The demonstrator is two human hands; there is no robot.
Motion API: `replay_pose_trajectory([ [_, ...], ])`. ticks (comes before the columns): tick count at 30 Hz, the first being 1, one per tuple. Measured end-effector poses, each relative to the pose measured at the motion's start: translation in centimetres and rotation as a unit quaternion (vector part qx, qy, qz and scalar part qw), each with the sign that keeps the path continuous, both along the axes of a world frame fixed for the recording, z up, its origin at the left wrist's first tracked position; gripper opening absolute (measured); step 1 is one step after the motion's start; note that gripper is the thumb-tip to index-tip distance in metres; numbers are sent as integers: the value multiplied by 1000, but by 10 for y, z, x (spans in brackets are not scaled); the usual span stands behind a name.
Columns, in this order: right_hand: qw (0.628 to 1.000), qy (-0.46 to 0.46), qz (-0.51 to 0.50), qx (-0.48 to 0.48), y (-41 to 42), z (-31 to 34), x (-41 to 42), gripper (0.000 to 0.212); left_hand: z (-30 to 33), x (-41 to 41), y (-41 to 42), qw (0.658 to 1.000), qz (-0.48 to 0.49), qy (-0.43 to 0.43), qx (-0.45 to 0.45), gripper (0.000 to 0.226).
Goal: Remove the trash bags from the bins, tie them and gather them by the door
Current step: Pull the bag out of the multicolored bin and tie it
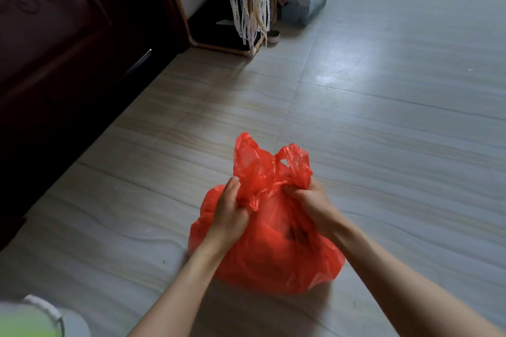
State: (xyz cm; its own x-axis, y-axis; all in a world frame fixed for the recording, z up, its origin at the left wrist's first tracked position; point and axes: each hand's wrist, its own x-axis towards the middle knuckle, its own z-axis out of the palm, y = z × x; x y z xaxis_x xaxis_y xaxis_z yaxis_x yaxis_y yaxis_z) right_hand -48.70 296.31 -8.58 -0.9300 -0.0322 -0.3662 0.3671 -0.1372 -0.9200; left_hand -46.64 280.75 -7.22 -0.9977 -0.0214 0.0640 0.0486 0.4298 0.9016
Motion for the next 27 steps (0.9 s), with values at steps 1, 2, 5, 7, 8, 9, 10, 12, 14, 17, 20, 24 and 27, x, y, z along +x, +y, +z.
replay_pose_trajectory([
  [1, 1000, -1, 3, 4, 1, 0, -1, 25, -1, -1, 3, 999, 5, -9, 34, 19],
  [2, 1000, -1, 7, 7, 3, 0, -1, 24, 1, 0, 7, 998, 1, -18, 58, 17],
  [5, 999, 9, 30, 18, 12, 0, 0, 21, -1, -3, 16, 995, -18, -37, 91, 11],
  [7, 999, 16, 43, 1, 19, 2, 0, 22, -1, -5, 23, 980, -2, -72, 187, 14],
  [8, 998, 14, 52, -12, 23, 3, 0, 23, 2, -5, 28, 964, 24, -103, 245, 16],
  [9, 998, 7, 63, -18, 27, 3, -1, 24, 2, -6, 31, 946, 53, -132, 290, 17],
  [10, 997, -4, 76, -30, 32, 4, -1, 26, 3, -7, 33, 931, 78, -152, 323, 19],
  [12, 992, -35, 82, -90, 42, 6, -1, 31, 1, -8, 30, 915, 104, -161, 355, 31],
  [14, 988, -41, 45, -143, 55, 7, -2, 32, 0, -8, 24, 910, 104, -159, 368, 41],
  [17, 988, -18, -23, -149, 62, 13, -3, 33, -2, -6, 25, 916, 79, -162, 359, 44],
  [20, 981, 15, -77, -175, 61, 16, -10, 38, -1, -8, 33, 915, 74, -155, 364, 41],
  [24, 978, 31, -95, -183, 71, 18, -11, 61, -1, -12, 35, 897, 115, -167, 392, 40],
  [27, 983, 39, -166, -71, 87, 7, 0, 39, -4, -11, 35, 896, 122, -164, 394, 42],
])
